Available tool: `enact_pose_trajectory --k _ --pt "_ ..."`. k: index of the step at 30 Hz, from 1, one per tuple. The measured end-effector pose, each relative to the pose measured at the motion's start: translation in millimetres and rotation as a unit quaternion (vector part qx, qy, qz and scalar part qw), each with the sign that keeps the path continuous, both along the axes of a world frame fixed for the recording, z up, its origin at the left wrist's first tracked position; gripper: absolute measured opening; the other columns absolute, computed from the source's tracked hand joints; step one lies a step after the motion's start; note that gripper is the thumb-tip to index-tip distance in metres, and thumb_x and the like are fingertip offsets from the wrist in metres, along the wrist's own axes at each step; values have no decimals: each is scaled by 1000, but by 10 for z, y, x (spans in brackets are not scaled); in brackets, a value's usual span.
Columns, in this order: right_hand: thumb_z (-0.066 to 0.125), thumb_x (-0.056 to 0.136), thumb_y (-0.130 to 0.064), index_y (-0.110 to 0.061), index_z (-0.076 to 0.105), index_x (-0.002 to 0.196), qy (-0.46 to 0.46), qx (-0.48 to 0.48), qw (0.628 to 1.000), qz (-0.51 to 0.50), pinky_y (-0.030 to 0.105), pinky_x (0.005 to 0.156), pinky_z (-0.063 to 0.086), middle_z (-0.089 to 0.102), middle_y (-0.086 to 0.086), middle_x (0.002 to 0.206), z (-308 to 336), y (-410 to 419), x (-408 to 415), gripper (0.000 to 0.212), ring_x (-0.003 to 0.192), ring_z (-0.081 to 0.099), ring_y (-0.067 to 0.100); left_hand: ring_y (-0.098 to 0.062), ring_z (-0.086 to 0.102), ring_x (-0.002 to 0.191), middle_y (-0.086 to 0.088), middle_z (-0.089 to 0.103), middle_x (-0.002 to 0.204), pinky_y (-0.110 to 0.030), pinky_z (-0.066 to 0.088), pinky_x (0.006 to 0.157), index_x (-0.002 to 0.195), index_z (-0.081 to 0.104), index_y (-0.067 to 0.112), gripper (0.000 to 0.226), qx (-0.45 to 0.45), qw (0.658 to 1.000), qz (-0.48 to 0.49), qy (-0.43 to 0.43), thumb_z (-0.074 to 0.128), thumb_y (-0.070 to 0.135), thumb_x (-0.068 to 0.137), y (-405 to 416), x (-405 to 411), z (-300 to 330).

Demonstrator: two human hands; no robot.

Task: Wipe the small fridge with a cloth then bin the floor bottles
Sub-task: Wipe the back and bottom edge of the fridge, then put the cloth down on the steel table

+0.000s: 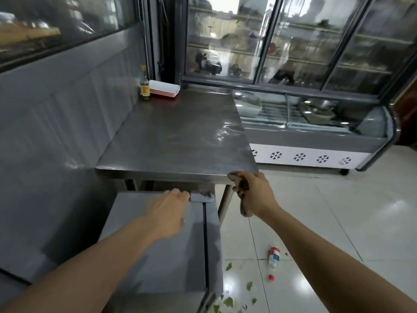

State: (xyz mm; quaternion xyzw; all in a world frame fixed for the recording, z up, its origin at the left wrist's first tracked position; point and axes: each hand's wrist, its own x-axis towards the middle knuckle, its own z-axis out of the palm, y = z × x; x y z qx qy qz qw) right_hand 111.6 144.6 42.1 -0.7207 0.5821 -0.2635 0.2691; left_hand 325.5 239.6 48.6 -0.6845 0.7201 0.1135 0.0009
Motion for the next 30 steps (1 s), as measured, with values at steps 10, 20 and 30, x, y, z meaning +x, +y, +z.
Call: enact_pose_trajectory --k 10,20,30 --pt "51 86 -5 -20 57 125 81 -112 988 68 37 96 46 48 11 128 -56 -1501 29 43 109 53 28 -23 45 117 -5 44 130 -41 44 94 133 36 15 48 -1 996 91 10 52 27 90 -655 -345 -173" --pt "63 81 -14 -26 38 133 211 -31 953 214 45 111 28 27 7 148 -353 -1374 -142 59 139 16 31 -24 43 120 -7 40 136 -39 44 95 137 31 14 55 -16 992 127 -1 54 24 89 -702 -633 -257" --pt "61 86 -20 -17 29 144 296 -26 913 280 44 110 32 29 8 149 -225 -20 -30 66 136 24 30 -27 45 118 -10 38 137 -41 41 97 137 32 12 54 4 988 153 13 53 26 90 74 -477 -189"
